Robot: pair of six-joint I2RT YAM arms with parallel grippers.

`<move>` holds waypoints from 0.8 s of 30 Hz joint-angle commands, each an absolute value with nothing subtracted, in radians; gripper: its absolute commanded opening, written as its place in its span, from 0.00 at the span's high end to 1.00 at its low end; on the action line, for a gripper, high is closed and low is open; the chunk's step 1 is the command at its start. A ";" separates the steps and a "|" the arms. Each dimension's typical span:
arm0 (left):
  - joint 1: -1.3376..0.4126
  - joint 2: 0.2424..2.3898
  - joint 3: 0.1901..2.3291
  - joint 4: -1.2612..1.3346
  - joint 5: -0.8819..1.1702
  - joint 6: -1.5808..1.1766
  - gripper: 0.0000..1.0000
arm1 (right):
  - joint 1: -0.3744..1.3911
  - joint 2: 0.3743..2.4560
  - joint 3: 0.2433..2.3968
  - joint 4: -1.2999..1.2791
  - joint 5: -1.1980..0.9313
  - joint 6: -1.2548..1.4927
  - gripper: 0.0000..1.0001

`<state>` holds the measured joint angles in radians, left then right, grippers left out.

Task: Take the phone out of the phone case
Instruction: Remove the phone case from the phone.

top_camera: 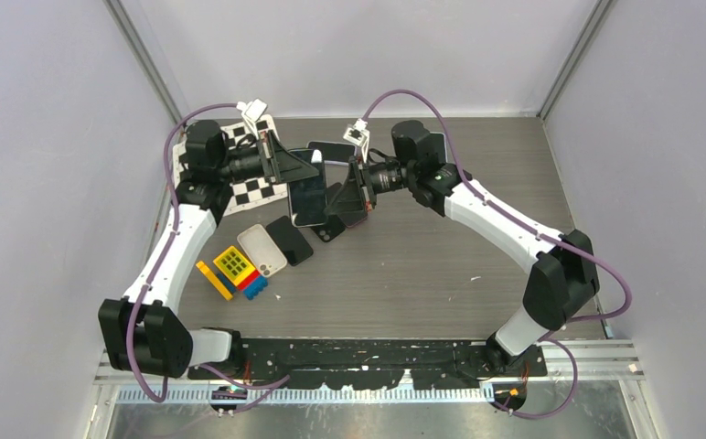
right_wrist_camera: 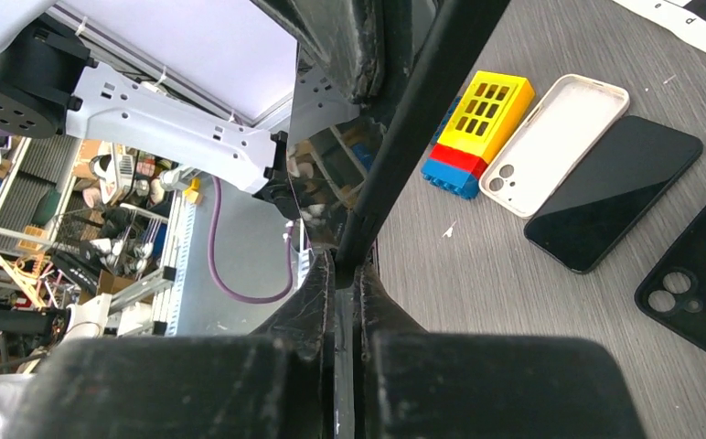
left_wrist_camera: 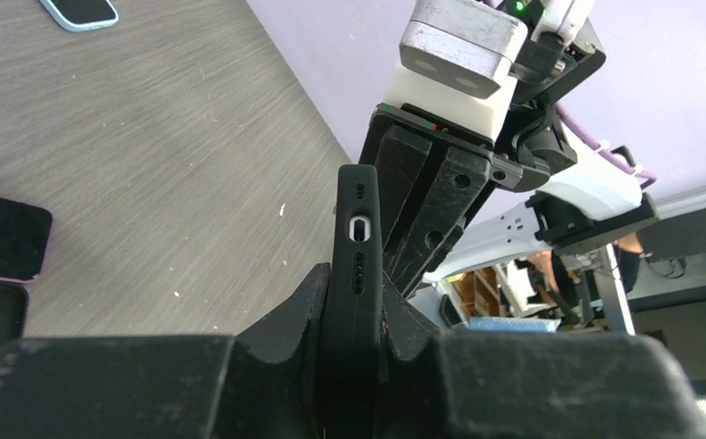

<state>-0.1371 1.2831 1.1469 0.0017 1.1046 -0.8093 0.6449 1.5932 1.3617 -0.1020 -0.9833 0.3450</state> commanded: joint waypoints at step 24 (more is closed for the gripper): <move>-0.184 1.353 1.223 0.053 1.140 -1.271 1.00 | 0.861 1.647 1.493 -0.432 -0.624 -0.161 0.99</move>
<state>-0.1364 1.3876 1.1473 -0.0105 1.1290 -1.0183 0.7902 1.5864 1.5028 -0.4175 -0.7361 -0.0696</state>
